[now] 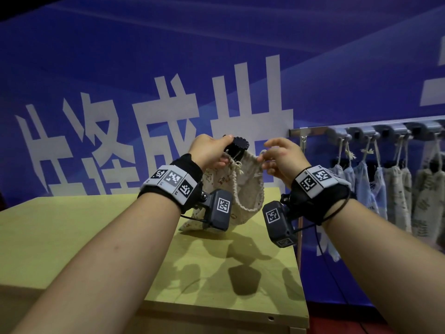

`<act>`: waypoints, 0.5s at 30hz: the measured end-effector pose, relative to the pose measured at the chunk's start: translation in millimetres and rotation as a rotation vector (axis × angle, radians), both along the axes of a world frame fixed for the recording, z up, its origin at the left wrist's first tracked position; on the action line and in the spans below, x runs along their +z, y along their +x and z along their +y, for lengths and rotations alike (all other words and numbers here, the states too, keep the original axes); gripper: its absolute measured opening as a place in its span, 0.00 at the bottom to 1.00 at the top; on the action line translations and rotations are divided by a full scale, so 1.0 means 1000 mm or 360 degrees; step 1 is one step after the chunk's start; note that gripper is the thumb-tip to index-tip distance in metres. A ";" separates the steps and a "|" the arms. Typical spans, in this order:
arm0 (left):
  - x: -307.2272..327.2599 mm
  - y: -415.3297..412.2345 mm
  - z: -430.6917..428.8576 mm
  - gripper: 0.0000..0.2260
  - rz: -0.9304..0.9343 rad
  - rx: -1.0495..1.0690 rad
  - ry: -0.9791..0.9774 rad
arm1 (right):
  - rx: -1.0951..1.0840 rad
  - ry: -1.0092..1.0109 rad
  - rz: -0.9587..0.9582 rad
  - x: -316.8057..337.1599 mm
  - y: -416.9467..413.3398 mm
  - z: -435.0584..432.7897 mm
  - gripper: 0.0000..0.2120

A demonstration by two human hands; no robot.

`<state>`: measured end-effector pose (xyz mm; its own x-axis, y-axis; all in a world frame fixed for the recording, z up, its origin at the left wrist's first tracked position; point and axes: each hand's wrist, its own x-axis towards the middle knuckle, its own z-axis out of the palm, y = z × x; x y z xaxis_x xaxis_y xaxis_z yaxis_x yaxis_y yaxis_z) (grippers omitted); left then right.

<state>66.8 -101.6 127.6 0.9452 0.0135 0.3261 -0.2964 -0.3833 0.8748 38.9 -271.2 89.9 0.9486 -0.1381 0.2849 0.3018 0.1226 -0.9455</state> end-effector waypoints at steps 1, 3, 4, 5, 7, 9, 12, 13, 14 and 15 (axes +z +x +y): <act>0.000 0.000 0.000 0.18 0.0004 0.0000 0.0003 | 0.0016 -0.0047 0.0004 0.000 -0.001 0.004 0.12; -0.001 0.000 -0.001 0.18 0.0007 -0.0002 0.0009 | 0.0031 -0.0084 0.0018 0.000 -0.003 0.011 0.14; -0.001 0.000 -0.002 0.19 0.0009 -0.0003 0.0018 | 0.0039 -0.0076 0.0039 -0.001 -0.002 0.014 0.13; -0.001 0.000 -0.002 0.19 0.0013 -0.0006 0.0030 | 0.0046 -0.0082 0.0051 -0.002 0.000 0.016 0.10; -0.002 0.000 -0.004 0.19 0.0017 -0.0013 0.0055 | 0.0015 -0.0223 0.0063 -0.005 0.005 0.022 0.06; -0.002 0.000 -0.005 0.19 0.0005 -0.0007 0.0086 | -0.0062 -0.0481 0.0119 -0.009 0.008 0.025 0.13; -0.002 0.000 -0.005 0.19 -0.0013 0.0007 0.0116 | -0.0069 -0.0635 0.0188 -0.012 0.008 0.031 0.15; -0.002 0.000 -0.005 0.19 -0.0013 0.0008 0.0119 | -0.0069 -0.0648 0.0196 -0.012 0.008 0.032 0.14; -0.002 -0.001 -0.004 0.19 -0.0012 0.0005 0.0119 | -0.0066 -0.0658 0.0194 -0.011 0.009 0.033 0.11; -0.001 -0.001 -0.004 0.19 -0.0011 0.0000 0.0116 | -0.0063 -0.0662 0.0189 -0.011 0.010 0.033 0.08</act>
